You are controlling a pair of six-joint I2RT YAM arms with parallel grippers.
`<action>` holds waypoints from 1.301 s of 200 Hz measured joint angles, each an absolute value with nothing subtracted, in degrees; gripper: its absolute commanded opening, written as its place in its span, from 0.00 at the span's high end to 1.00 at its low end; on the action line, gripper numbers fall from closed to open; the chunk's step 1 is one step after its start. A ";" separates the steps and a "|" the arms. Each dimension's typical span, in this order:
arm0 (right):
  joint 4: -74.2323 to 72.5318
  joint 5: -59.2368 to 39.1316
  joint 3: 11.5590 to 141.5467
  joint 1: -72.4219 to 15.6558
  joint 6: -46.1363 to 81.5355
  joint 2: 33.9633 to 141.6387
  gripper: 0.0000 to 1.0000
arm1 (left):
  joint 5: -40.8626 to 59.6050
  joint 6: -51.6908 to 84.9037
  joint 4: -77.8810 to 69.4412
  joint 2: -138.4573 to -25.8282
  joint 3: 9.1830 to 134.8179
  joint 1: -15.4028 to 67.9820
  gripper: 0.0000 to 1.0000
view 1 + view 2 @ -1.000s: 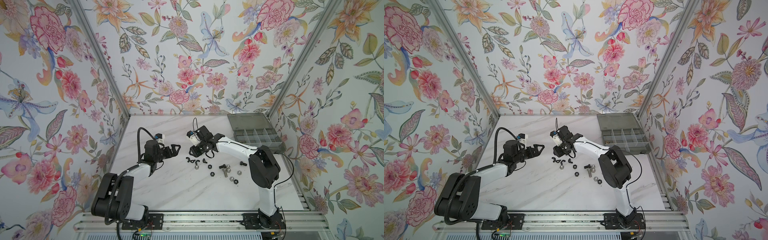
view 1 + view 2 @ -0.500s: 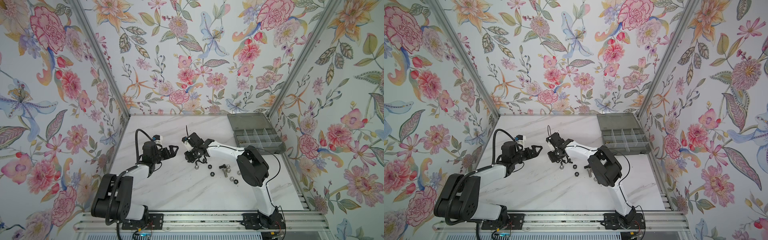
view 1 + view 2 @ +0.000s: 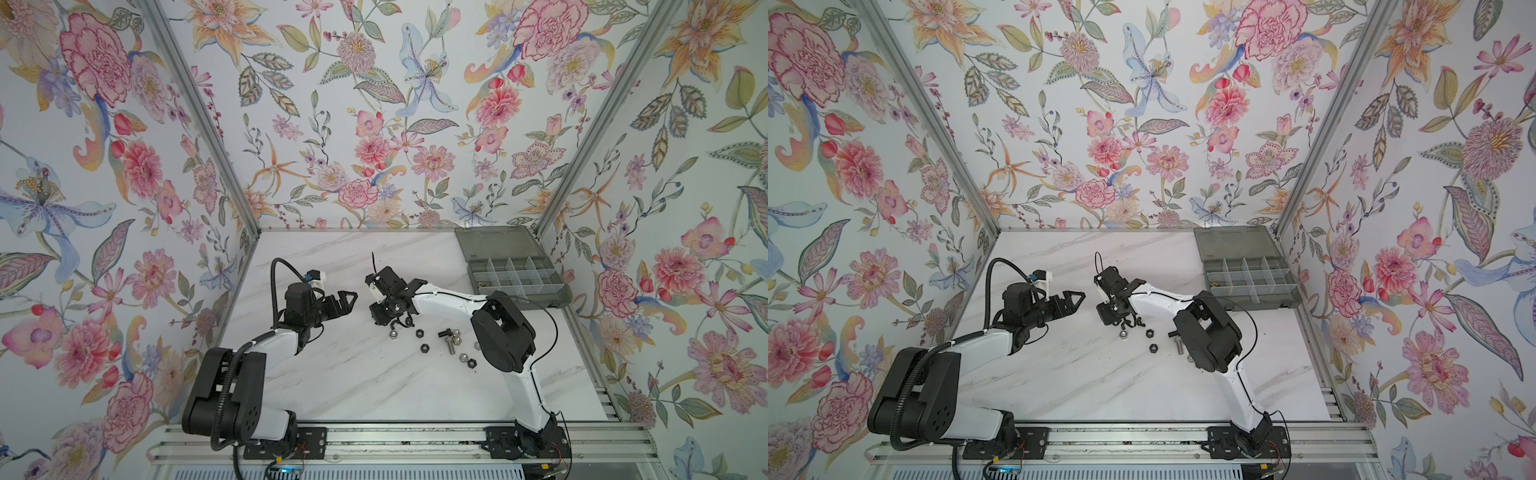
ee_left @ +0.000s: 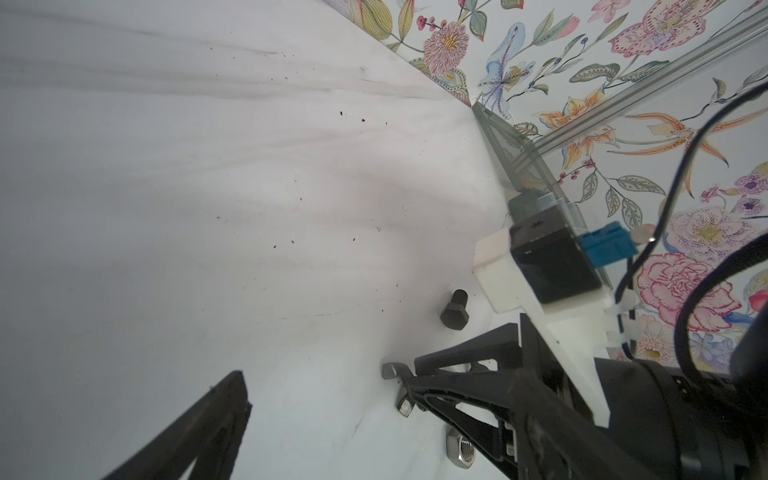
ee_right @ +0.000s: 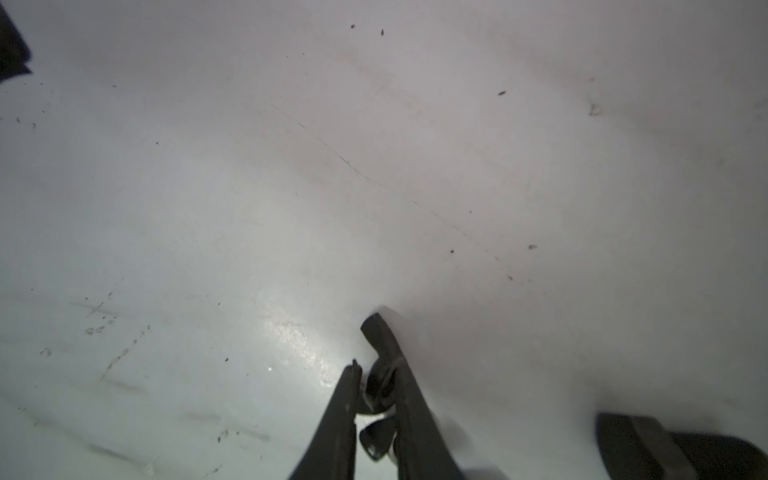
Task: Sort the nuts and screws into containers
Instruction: 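Lift the black wing nut from the pile with the right gripper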
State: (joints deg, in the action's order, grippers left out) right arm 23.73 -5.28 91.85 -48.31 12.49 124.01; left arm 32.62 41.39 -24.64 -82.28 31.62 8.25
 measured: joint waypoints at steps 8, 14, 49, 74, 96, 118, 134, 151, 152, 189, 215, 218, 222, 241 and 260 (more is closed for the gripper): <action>23.73 -5.28 91.85 -48.40 12.49 124.14 0.81 | 32.62 41.39 -24.64 -82.28 31.62 8.25 0.01; 23.73 -5.28 91.85 -48.40 12.49 124.20 0.81 | 32.62 41.39 -24.64 -82.28 31.62 8.25 0.01; 23.73 -5.04 91.94 -48.42 12.49 124.27 0.81 | 32.62 41.39 -24.64 -82.28 31.62 8.25 0.01; 23.75 -4.84 91.94 -48.42 12.49 124.31 0.82 | 32.62 41.39 -24.64 -82.28 31.62 8.25 0.01; 23.73 -4.58 91.94 -48.42 12.49 124.40 0.82 | 32.62 41.39 -24.64 -82.28 31.62 8.25 0.01; 23.75 -4.10 91.94 -48.42 12.49 124.46 0.82 | 32.64 41.39 -24.64 -82.28 31.62 8.25 0.00; 23.75 -3.97 91.94 -48.42 12.49 124.55 0.83 | 32.64 41.39 -24.64 -82.28 31.62 8.25 0.01; 23.75 -3.84 91.94 -48.42 12.49 124.73 0.84 | 32.64 41.39 -24.67 -82.28 31.62 8.25 0.01; 23.75 -3.81 91.94 -48.42 12.49 124.73 0.84 | 32.64 41.39 -24.67 -82.28 31.62 8.25 0.01; 23.75 -3.77 91.96 -48.42 12.49 124.97 0.85 | 32.62 41.39 -24.67 -82.28 31.62 8.25 0.01; 23.70 -3.55 91.96 -48.42 12.49 124.97 0.89 | 32.64 41.39 -24.67 -82.28 31.62 8.25 0.01; 23.66 -3.51 91.98 -48.42 12.45 124.97 0.90 | 32.62 41.39 -24.67 -82.28 31.62 8.25 0.00; 23.64 -3.42 92.09 -48.40 12.45 124.97 0.90 | 32.62 41.39 -24.67 -82.28 31.62 8.23 0.01; 23.55 -3.38 92.27 -48.42 12.47 124.97 0.92 | 32.62 41.39 -24.67 -82.28 31.62 8.25 0.01; 23.53 -3.40 92.27 -48.42 12.47 124.97 0.93 | 32.62 41.39 -24.67 -82.28 31.62 8.25 0.01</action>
